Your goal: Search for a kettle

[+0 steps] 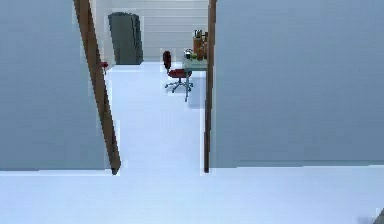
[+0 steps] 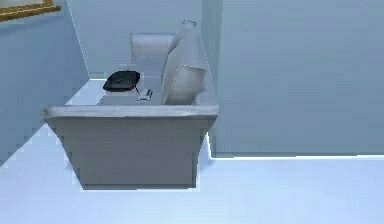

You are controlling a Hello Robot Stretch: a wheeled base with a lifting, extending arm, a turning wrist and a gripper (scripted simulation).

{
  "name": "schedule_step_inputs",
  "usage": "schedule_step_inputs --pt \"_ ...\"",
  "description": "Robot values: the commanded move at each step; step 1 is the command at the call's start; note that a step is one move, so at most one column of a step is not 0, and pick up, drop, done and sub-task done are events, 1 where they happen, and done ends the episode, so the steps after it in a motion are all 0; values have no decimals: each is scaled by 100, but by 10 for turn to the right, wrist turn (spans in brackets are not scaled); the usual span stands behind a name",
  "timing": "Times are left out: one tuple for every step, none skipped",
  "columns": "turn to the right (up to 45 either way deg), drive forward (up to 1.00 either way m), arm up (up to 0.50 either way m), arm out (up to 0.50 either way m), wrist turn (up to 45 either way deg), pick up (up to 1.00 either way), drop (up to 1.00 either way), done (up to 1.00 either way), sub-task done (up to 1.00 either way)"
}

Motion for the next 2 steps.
schedule_step_inputs --pt "-150 0 0 0 0 0 0 0 0" --pt "0 10 0 0 0 0 0 0 0"
